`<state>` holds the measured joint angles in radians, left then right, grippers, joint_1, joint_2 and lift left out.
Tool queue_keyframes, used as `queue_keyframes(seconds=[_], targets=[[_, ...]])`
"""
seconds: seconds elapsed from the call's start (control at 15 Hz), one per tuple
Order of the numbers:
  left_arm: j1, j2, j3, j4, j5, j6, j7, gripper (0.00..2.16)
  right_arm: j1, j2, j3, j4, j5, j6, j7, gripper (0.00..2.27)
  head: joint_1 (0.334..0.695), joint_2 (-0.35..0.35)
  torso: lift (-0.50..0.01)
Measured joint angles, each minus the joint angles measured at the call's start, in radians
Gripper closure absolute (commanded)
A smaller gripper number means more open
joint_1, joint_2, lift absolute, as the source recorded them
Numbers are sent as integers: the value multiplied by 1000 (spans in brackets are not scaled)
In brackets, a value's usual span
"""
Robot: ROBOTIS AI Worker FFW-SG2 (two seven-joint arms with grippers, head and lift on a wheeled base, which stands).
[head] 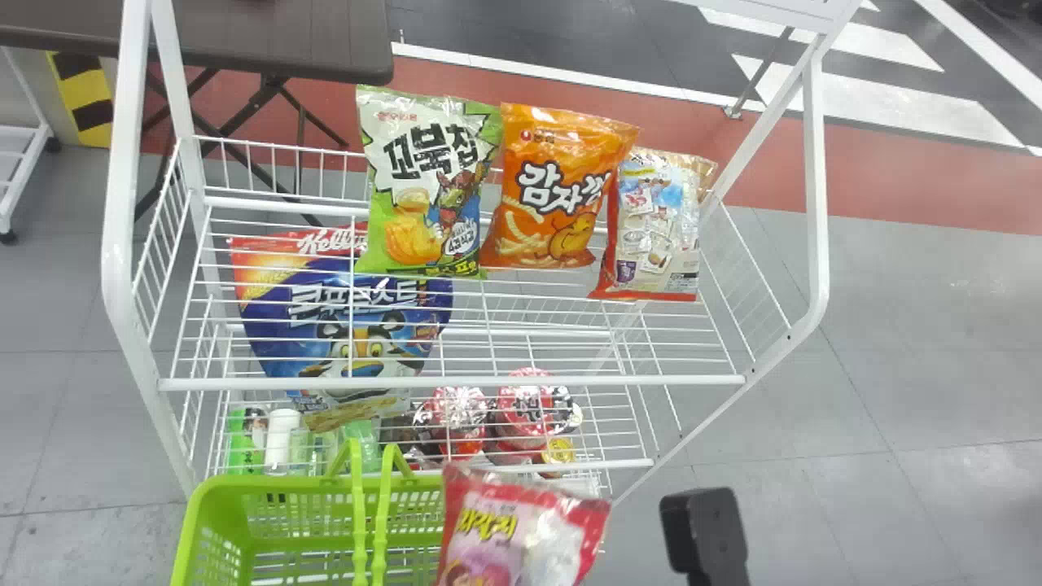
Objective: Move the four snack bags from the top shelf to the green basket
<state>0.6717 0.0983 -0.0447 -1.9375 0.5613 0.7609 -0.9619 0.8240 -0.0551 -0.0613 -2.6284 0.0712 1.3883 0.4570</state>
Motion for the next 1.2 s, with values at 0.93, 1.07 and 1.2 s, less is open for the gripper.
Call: queue_keyframes(seconds=[0.93, 1.07, 1.2], targets=[[-4, 1, -14, -15, -20, 2, 19, 1781, -107, 0, 98, 156, -4, -272, -39, 83, 695, -350, 0], [1, 3, -15, -20, -20, 2, 17, 1781, -105, 1, 96, 191, 5, -474, -97, 83, 695, -350, 0], [6, 8, -17, -24, -20, 2, 17, 1781, -123, 7, 95, 261, 9, -754, -177, 83, 695, -350, 0]])
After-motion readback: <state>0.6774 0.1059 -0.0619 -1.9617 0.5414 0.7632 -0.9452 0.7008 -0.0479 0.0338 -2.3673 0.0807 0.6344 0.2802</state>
